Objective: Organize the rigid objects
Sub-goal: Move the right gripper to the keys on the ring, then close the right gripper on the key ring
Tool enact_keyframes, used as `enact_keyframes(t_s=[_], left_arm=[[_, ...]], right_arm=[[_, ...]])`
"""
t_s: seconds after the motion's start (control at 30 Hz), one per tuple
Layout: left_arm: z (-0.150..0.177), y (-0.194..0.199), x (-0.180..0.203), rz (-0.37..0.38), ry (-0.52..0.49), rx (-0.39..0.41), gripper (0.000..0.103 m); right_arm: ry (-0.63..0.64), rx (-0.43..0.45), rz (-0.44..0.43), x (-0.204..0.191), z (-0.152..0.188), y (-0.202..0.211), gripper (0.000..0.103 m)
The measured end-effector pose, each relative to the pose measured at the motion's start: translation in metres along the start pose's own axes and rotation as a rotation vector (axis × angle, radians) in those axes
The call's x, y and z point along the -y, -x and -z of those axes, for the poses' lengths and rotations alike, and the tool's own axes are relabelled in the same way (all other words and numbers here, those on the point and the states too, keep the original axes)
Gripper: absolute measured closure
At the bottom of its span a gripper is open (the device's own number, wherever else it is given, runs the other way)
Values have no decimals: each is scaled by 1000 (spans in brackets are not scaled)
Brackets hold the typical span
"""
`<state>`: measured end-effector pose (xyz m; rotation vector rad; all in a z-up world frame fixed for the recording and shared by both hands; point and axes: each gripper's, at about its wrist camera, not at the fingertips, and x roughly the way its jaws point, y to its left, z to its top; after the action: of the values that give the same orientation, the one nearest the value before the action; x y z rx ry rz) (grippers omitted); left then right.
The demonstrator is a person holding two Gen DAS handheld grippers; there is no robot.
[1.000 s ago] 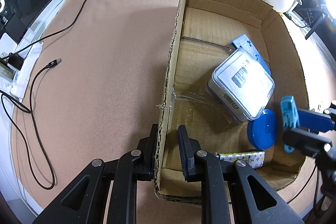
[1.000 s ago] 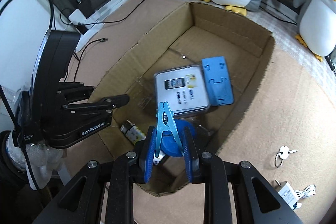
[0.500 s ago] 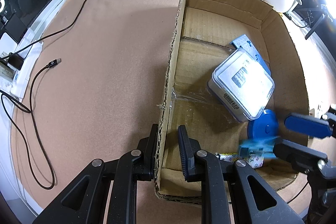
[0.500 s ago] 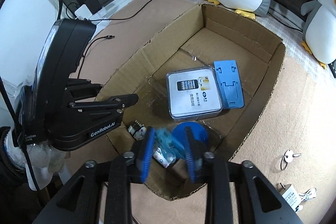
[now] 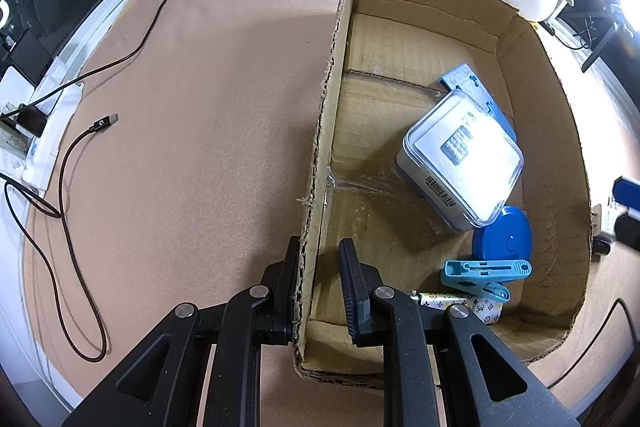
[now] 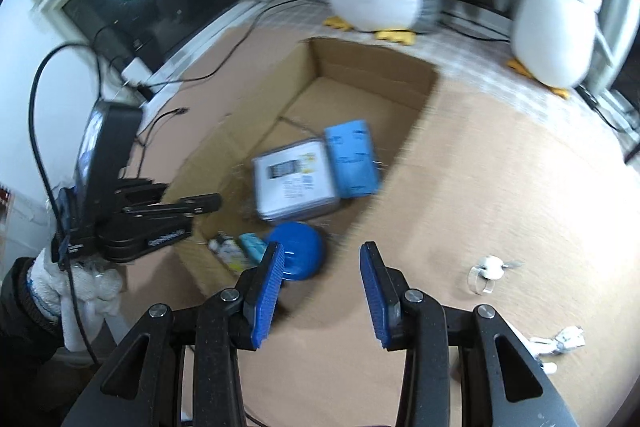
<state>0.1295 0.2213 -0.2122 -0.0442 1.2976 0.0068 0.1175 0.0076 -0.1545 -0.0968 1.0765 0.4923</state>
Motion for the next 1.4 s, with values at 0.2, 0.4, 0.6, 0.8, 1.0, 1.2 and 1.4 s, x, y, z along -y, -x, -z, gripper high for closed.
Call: enact_keyframes(t_s=[0.2,0.4,0.6,0.8,1.0,1.2,1.4], left_arm=[[0,0,1,-1,3,-2,84],[-1,1,1,-3,6,-5,84],[0,1,4,-9,-2,2,84],[3,1,5,-8,-2,4,84],[4,1,5,-6,1,5,84],[3,1,4,-5,1,5,84],[3,2,4,-6,1,5,84]], right_arm=[[-78,-3,62,49,8,6,67],[-70,-36,167,78,20,-4,67],[-49,-95,182,83,28,-25,67],[-17,-124,217,79,22,-40,67],[31,-153,271,73,17,-53,69],[45,-191,299,74,14,-66,74],[-7,-195,262,89,10,-61,91]])
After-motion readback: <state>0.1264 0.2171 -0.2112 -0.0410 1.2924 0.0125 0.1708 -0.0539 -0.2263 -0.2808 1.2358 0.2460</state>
